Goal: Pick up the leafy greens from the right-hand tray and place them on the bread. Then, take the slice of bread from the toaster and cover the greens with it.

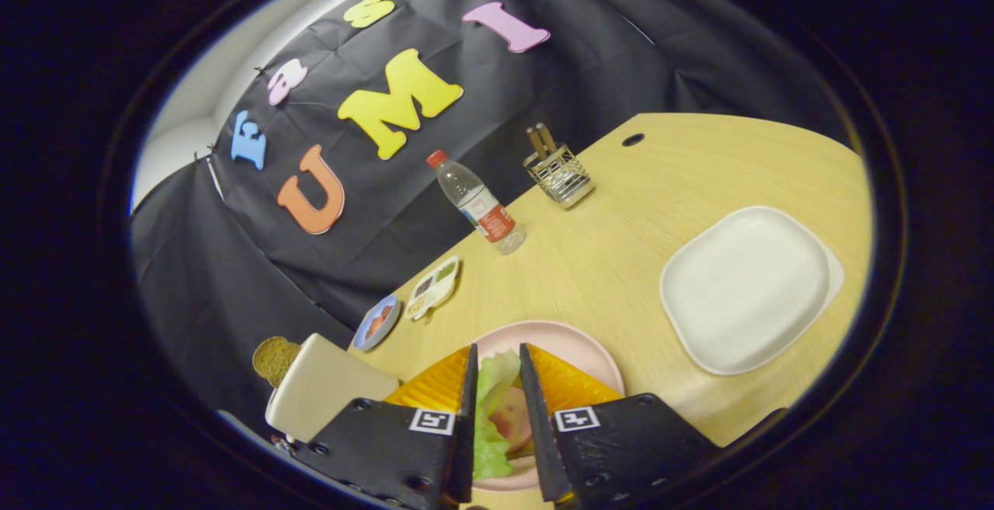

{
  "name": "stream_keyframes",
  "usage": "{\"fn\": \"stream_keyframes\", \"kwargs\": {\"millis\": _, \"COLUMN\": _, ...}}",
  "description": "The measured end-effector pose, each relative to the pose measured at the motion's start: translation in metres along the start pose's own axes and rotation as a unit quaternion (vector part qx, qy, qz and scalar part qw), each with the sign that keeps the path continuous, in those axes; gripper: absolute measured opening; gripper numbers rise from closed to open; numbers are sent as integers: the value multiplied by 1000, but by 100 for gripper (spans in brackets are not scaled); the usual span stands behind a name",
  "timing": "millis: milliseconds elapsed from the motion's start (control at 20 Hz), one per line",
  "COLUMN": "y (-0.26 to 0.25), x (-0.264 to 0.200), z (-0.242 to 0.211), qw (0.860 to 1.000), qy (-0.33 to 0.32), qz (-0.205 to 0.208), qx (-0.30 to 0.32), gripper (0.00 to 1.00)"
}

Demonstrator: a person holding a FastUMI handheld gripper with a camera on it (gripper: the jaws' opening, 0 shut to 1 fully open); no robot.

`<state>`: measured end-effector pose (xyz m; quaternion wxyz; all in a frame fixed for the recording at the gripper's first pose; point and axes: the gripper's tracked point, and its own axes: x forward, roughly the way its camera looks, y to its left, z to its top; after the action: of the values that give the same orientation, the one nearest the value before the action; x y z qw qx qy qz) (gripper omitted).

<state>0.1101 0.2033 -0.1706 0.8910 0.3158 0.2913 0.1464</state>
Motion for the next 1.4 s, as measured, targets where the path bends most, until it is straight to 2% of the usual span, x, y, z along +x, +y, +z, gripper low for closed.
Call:
{"fn": "stream_keyframes", "kwargs": {"millis": 200, "y": 1, "x": -11, "z": 13, "qw": 998, "qy": -35, "qz": -27, "qx": -53, "gripper": 78}}
{"fn": "stream_keyframes", "kwargs": {"millis": 300, "y": 11, "x": -21, "z": 25, "qw": 991, "qy": -73, "qz": -49, "qx": -102, "gripper": 93}}
{"fn": "stream_keyframes", "kwargs": {"millis": 400, "y": 38, "x": -35, "z": 31, "qw": 983, "qy": -103, "qz": -50, "qx": -146, "gripper": 96}}
{"fn": "stream_keyframes", "kwargs": {"millis": 650, "y": 142, "x": -54, "z": 26, "qw": 966, "qy": -141, "qz": -5, "qx": -218, "gripper": 96}}
{"fn": "stream_keyframes", "kwargs": {"millis": 850, "y": 233, "x": -49, "z": -10, "qw": 955, "qy": -133, "qz": 45, "qx": -260, "gripper": 96}}
{"fn": "stream_keyframes", "kwargs": {"millis": 1000, "y": 282, "x": -34, "z": -43, "qw": 950, "qy": -116, "qz": 64, "qx": -281, "gripper": 96}}
{"fn": "stream_keyframes", "kwargs": {"millis": 1100, "y": 302, "x": -24, "z": -61, "qw": 949, "qy": -105, "qz": 62, "qx": -290, "gripper": 95}}
{"fn": "stream_keyframes", "kwargs": {"millis": 1400, "y": 319, "x": 21, "z": -92, "qw": 942, "qy": -68, "qz": 16, "qx": -329, "gripper": 96}}
